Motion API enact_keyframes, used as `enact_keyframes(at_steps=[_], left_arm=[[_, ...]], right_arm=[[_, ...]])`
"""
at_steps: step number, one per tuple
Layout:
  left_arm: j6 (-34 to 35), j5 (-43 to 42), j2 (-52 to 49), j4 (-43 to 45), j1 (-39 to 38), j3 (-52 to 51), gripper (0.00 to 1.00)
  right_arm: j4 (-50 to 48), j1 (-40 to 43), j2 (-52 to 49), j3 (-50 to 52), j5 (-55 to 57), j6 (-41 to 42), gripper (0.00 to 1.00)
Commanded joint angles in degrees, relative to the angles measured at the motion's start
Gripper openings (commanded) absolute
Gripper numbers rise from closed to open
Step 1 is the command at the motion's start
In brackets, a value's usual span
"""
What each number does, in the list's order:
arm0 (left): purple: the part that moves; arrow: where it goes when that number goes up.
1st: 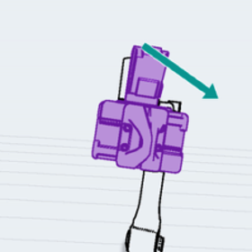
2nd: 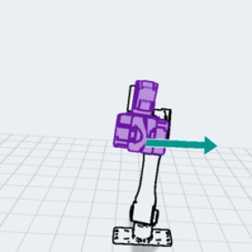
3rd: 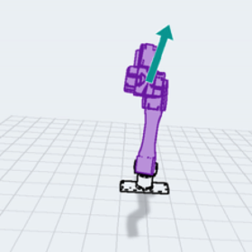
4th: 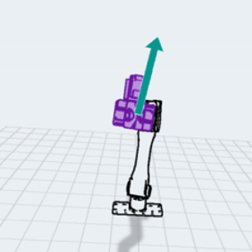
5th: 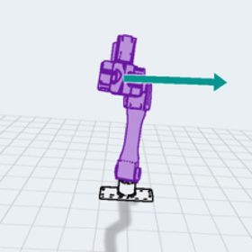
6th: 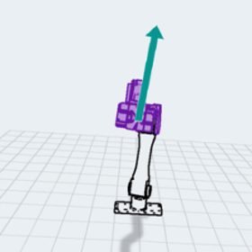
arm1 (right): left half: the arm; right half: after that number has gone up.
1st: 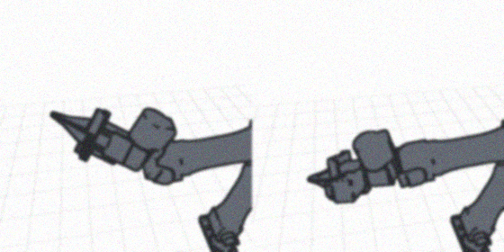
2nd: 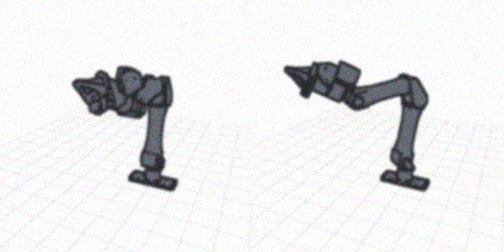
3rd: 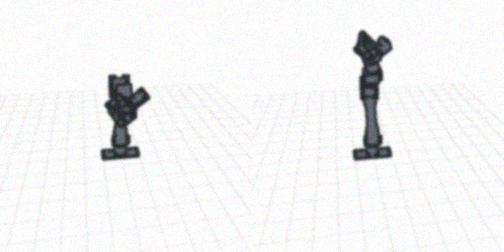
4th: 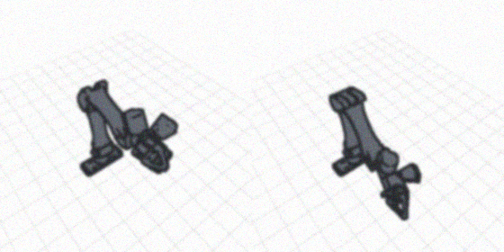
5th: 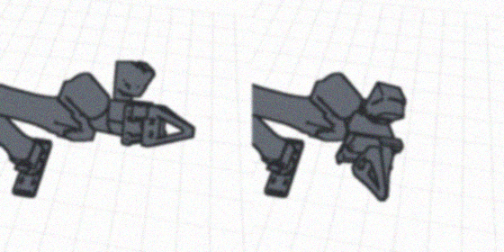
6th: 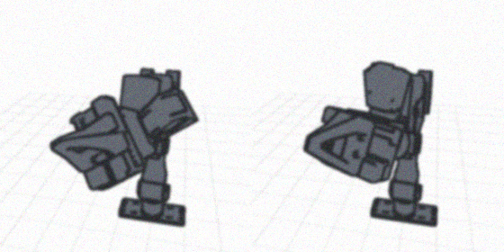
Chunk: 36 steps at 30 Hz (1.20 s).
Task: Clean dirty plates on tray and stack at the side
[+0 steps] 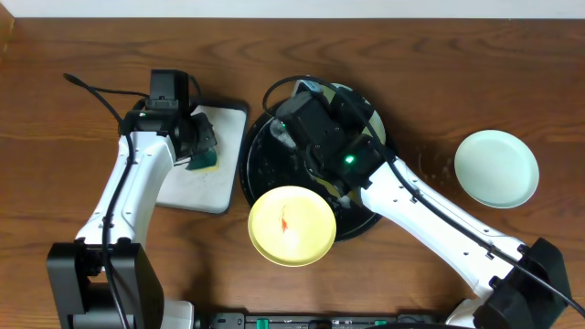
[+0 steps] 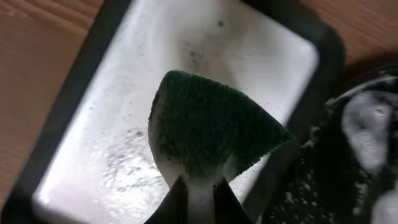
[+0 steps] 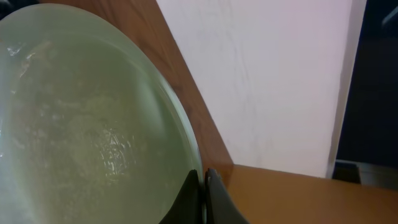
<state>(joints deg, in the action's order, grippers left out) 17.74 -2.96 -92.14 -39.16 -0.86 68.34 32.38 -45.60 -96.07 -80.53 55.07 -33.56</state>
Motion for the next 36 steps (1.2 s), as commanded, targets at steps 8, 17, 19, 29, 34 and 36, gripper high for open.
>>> enact_keyframes(at_steps=[8,17,19,29,34,36], left_arm=[[-0.9,-21.5,0.2,9.1,-3.9,-0.3,0.08],[2.7,-21.5,-3.2,18.4,-12.9,-1.3,0.08],[4.2,-21.5,-4.6,20.9,-14.4,-1.6,0.08],[6.6,-21.7,-8.5,23.2,-19.7,-1.7,0.08],[6.6,-21.8,-8.5,22.8,-20.0,-1.7,0.08],[6.6,-22.1,-8.6,22.8,-20.4,-1.7,0.08]], right_arm=[[10.4,0.7,0.0,-1.2,-6.0,33.4,0.01],[17.3,3.2,-1.4,-1.2,-11.5,40.2,0.01],[18.3,3.3,-1.4,-1.2,-13.3,40.6,0.01],[27.7,6.4,-2.0,-1.1,-19.2,54.8,0.01],[27.8,9.4,-4.4,-1.1,-22.5,57.2,0.01],[27.8,10.2,-5.6,-1.1,-23.8,57.2,0.01]])
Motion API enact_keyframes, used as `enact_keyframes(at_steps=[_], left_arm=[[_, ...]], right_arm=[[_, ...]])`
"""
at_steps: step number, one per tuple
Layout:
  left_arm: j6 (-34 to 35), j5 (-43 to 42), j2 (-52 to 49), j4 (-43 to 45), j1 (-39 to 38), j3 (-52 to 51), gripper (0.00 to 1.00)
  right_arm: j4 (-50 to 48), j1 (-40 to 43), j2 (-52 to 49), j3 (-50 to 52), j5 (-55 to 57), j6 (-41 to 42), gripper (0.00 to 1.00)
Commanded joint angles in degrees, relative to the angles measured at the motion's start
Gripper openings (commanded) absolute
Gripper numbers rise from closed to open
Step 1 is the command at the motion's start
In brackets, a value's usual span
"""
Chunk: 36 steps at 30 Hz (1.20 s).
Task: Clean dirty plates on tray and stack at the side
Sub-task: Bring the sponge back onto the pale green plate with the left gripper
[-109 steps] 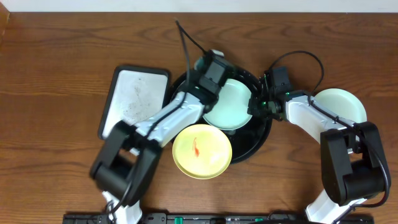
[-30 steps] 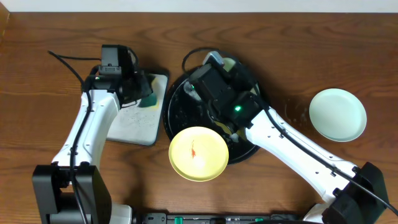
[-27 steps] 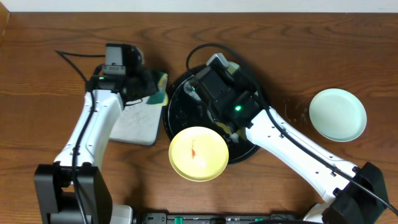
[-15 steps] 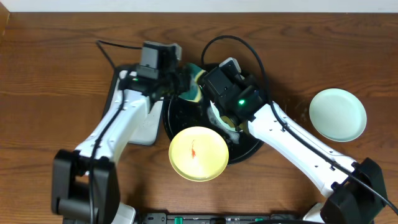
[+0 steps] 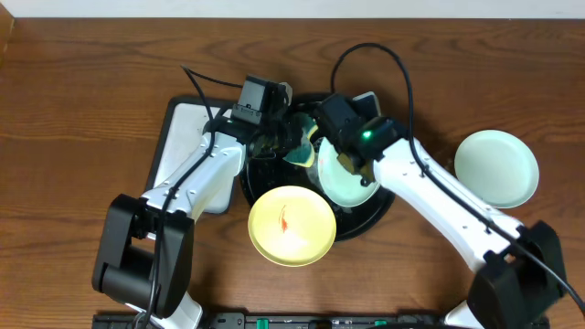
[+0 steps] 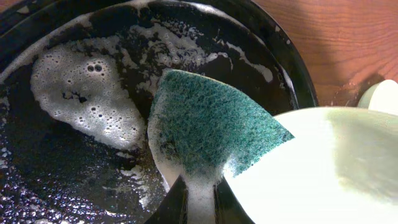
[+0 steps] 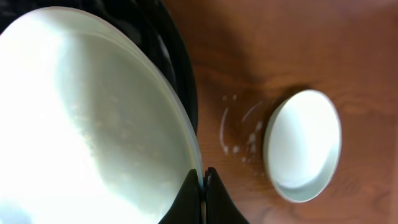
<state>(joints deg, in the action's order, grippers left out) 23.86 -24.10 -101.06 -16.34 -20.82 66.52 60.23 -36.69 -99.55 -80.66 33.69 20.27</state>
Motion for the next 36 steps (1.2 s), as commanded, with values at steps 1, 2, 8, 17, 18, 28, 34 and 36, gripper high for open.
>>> enact_keyframes(at_steps=[1,2,8,17,18,28,34,36], left_arm=[[0.5,-1.0,0.3,0.0,-0.7,0.1,0.08],[0.5,-1.0,0.3,0.0,-1.1,0.1,0.08],[0.5,-1.0,-0.1,0.1,-4.9,0.0,0.08],[6.9,-1.0,-7.1,6.1,-8.9,0.0,0.08],[6.9,-1.0,-8.0,6.8,-9.2,0.0,0.08],[0.6,4.3,-13.9,8.7,-9.5,0.0,0.08],[-9.2,18.2,-12.3,7.1,-9.5,0.0,0.08],[-11.8,24.0,-11.8,6.4,-9.5,0.0,0.08]], right_arm=[[0.0,1.6,-2.7,-1.0,-2.5,3.3,0.01],[0.0,1.8,-3.3,-1.0,-2.5,3.3,0.01],[-0.6,2.6,-4.9,-1.0,-2.5,3.3,0.01],[-1.0,2.7,-4.9,-1.0,-2.5,3.3,0.01],[-1.0,2.7,-4.9,-1.0,-2.5,3.3,0.01],[-0.9,2.7,-4.9,-1.0,-2.4,3.3,0.01],[-0.5,2.7,-4.9,-1.0,-2.4,3.2,0.01],[-0.4,2.7,-4.9,-1.0,-2.2,3.2,0.01]])
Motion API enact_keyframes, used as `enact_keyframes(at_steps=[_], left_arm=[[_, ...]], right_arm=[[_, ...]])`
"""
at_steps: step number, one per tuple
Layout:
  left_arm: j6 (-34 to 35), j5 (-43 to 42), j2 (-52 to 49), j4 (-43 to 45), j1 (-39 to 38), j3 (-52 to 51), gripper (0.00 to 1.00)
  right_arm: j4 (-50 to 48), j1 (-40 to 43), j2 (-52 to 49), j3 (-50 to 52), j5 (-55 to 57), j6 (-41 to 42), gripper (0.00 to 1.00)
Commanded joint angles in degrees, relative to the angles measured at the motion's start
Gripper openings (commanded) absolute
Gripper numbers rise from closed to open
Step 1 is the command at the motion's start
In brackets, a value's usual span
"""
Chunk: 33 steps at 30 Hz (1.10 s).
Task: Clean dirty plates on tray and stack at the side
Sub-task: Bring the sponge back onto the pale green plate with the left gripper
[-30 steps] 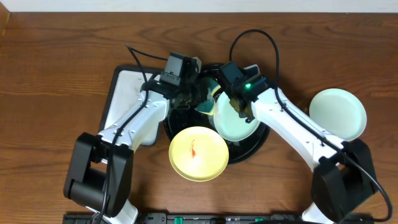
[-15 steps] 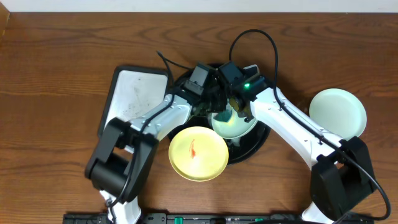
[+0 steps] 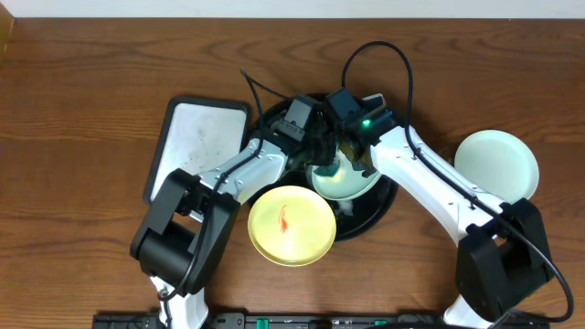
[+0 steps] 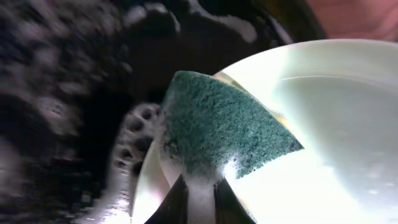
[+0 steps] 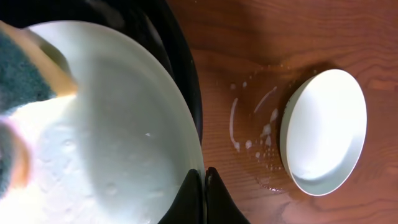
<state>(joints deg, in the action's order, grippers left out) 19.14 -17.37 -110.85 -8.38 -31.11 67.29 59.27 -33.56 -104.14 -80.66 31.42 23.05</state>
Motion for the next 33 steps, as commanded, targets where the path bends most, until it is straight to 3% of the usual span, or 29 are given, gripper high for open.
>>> enact_keyframes(at_steps=[1,8,22,26,29,33], left_arm=[[-8.1,19.6,-1.8,-1.7,0.8,-0.7,0.08],[-12.2,29.4,-0.6,-1.6,0.8,-0.6,0.08],[-12.2,30.6,8.2,-1.7,1.3,-0.6,0.08],[-11.5,29.4,11.0,-4.6,1.3,-0.6,0.08],[-11.4,29.4,12.6,-6.3,1.3,-0.6,0.08],[-11.4,29.4,14.6,-8.9,1.3,-0.6,0.08]], right_arm=[[0.6,-0.4,-0.3,-1.0,0.0,0.5,0.01],[1.3,-0.4,-0.3,-1.0,0.1,0.5,0.01],[2.0,-0.4,-0.3,-1.0,-0.1,0.5,0.01],[0.1,1.1,-0.3,-1.0,-7.9,-0.2,0.01],[-3.2,4.5,-0.3,-1.0,-19.3,-0.4,0.10],[-7.8,10.0,-0.6,-1.0,-30.8,-0.4,0.29]])
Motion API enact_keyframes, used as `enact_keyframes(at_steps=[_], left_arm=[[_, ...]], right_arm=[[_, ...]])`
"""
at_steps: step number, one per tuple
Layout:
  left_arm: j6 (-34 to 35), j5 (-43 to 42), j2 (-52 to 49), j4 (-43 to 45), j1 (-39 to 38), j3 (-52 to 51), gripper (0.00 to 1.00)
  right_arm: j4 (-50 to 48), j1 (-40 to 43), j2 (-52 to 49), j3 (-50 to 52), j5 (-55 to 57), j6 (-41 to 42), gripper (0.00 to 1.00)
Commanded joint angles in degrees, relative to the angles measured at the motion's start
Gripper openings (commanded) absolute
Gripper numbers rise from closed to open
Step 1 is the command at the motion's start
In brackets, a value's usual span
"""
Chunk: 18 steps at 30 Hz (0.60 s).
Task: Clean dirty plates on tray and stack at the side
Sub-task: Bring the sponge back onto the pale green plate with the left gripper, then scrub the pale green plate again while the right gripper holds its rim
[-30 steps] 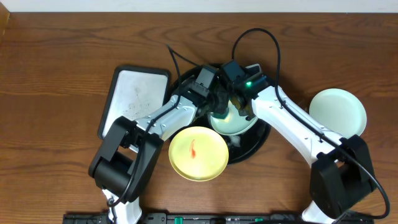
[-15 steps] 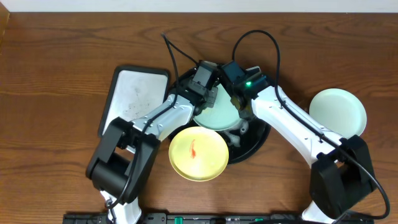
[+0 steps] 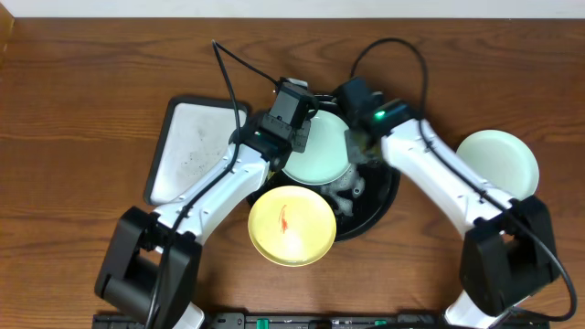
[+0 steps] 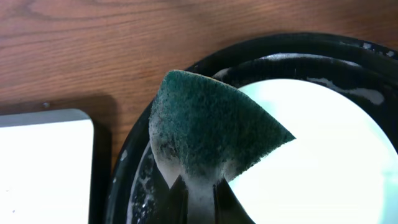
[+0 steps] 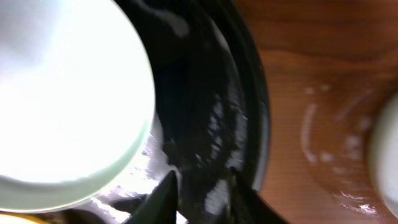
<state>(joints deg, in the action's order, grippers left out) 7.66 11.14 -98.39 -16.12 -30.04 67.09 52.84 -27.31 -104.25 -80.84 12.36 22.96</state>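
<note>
A pale green plate [image 3: 317, 153] lies flat in the round black tray [image 3: 379, 196], bright in the left wrist view [image 4: 323, 155] and the right wrist view [image 5: 68, 93]. My left gripper [image 4: 199, 186] is shut on a green sponge [image 4: 208, 134] over the plate's back-left edge, above the tray rim. My right gripper [image 5: 202, 180] stands open over the wet tray floor just right of the plate, holding nothing. A yellow plate [image 3: 292, 226] with a red smear rests on the tray's front edge. Another pale green plate [image 3: 498, 169] sits on the table at the right.
A white rectangular tray [image 3: 196, 151] lies left of the black tray, its corner in the left wrist view [image 4: 43, 168]. Water drops [image 5: 323, 124] wet the wood between the black tray and the right plate. Both arms crowd over the black tray.
My right gripper has let go of the pale green plate and is open beside it; the plate now lies flat in the tray. The sponge has moved off the plate's face to its back-left edge.
At first my left gripper held the sponge over the white tray while my right held the pale green plate tilted up. Then the sponge was over the foamy black tray beside the plate, then on the plate's face. Now the plate lies released in the tray.
</note>
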Motion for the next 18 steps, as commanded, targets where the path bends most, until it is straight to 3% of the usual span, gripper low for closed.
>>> enact_keyframes(at_steps=[1,7,11,15,18], left_arm=[[0.1,0.9,2.7,-1.8,0.4,-0.4,0.08],[1.4,-5.0,4.1,-4.8,3.3,-0.4,0.08],[2.5,-14.3,4.1,-4.4,6.8,-0.4,0.08],[2.4,-21.0,4.1,-4.2,8.9,-0.4,0.08],[2.5,-21.3,4.1,-4.7,8.8,-0.5,0.08]], right_arm=[[-2.4,5.3,-0.7,-0.8,-14.4,-0.3,0.35],[-6.0,10.9,-3.4,0.1,-23.9,-0.3,0.40],[-7.8,11.8,-8.3,0.3,-33.4,-4.0,0.39],[-8.5,11.8,-12.8,0.3,-36.7,-4.7,0.29],[-8.6,11.8,-15.2,0.3,-36.6,-4.1,0.25]])
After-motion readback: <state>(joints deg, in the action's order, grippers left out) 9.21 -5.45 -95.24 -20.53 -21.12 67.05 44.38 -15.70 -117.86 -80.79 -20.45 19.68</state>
